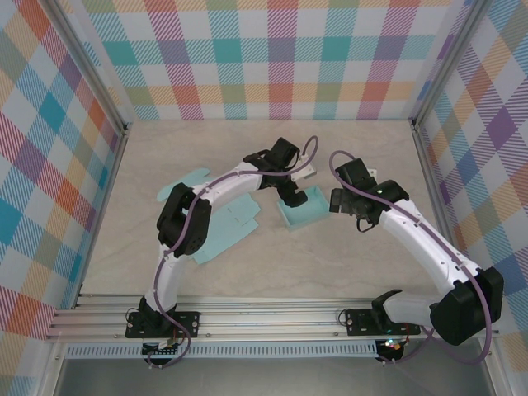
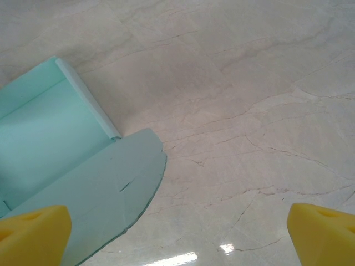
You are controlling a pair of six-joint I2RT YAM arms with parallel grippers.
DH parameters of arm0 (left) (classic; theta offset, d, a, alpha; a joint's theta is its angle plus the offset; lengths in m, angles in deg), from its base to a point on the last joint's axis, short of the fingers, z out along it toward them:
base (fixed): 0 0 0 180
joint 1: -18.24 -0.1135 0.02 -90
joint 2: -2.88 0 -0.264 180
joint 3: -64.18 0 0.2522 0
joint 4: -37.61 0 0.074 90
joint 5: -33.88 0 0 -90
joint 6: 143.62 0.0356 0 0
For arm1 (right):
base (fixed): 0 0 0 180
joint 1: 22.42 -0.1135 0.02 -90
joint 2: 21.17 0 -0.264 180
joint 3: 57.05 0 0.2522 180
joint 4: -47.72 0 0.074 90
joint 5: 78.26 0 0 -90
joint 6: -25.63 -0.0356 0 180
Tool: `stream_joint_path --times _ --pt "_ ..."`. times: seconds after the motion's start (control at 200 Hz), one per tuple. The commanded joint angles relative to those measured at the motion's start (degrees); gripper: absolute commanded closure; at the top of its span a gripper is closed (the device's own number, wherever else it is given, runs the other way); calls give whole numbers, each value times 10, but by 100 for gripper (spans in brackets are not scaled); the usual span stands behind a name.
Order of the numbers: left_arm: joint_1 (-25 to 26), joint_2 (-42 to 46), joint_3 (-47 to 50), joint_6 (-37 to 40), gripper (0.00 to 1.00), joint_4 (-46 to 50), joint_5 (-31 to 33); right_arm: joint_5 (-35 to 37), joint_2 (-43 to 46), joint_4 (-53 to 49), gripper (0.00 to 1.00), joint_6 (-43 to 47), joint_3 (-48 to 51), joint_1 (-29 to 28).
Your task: Fold the paper box
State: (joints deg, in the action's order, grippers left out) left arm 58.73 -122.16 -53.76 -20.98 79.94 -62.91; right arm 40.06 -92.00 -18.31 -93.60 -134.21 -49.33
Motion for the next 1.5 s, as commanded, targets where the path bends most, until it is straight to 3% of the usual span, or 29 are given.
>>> stream_joint_path --times 0.0,0.405,0.69,0.95,1.13,1.37,1.495 --pt "5 -10 -23 11 0 23 3 13 4 2 0 -8 7 5" --pt "5 -38 -54 13 0 41 28 14 15 1 0 -6 6 5" --pt "11 -53 -59 3 4 72 2 14 17 2 0 -8 15 7" --pt "11 -71 -52 -39 11 61 53 3 15 14 0 -10 26 7" --pt "11 -76 -50 -60 30 60 68 2 15 18 0 -8 29 7" --pt "2 -76 -52 -108 70 59 98 -2 13 16 0 -1 23 7" --pt "-8 -73 -49 -155 81 56 119 -2 13 13 0 2 21 9"
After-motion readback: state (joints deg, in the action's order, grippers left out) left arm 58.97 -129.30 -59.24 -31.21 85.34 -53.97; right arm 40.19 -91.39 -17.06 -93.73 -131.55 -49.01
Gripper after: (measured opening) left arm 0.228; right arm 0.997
